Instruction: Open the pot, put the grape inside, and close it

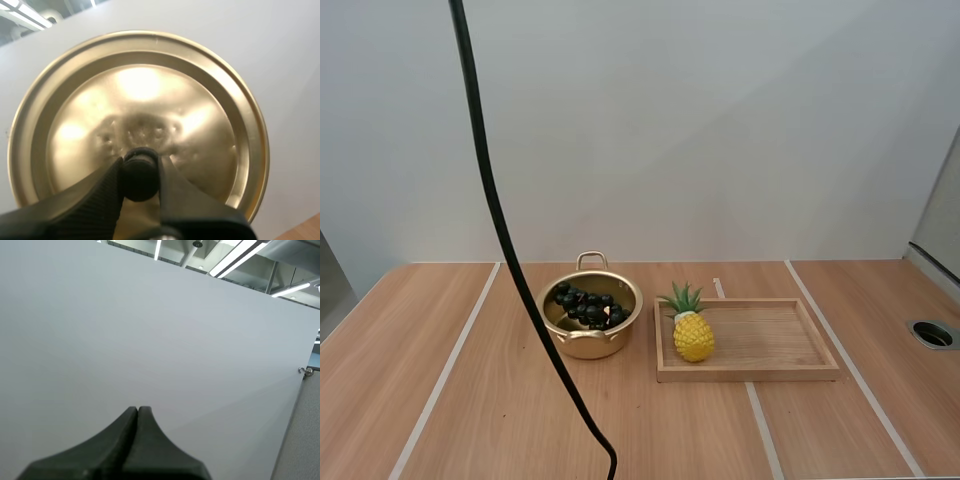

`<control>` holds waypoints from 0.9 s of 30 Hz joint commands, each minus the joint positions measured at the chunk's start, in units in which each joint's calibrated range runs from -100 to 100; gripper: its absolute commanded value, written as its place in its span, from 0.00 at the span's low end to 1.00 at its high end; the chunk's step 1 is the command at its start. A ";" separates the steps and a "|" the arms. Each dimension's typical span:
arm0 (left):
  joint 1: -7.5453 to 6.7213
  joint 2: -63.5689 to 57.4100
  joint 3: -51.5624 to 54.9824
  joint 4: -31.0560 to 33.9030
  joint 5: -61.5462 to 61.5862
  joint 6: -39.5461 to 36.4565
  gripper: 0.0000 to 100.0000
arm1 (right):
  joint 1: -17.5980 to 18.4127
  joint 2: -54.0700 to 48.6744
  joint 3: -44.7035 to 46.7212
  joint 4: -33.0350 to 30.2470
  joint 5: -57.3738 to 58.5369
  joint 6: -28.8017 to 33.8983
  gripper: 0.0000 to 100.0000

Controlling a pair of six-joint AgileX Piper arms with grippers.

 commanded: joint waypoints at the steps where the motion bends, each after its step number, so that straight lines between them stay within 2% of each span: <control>1: -0.14 0.24 5.90 -1.07 0.00 0.99 0.00 | -0.22 -0.82 -2.05 -0.80 2.21 0.06 0.00; 11: -0.14 0.12 37.70 -4.98 0.00 6.35 0.00 | -0.22 -2.37 -2.76 -2.83 5.67 0.06 0.00; 18: -0.14 0.68 56.38 -6.32 -13.15 11.39 0.00 | -0.22 -2.64 -2.76 -5.98 8.45 0.06 0.00; 22: -0.14 3.62 61.02 -6.69 -11.80 15.65 0.00 | -0.22 -2.64 -2.76 -5.98 11.42 0.06 0.00; 27: -0.14 9.30 61.62 -6.30 -10.87 18.67 0.00 | -0.22 -2.64 -2.76 -5.98 14.96 0.06 0.00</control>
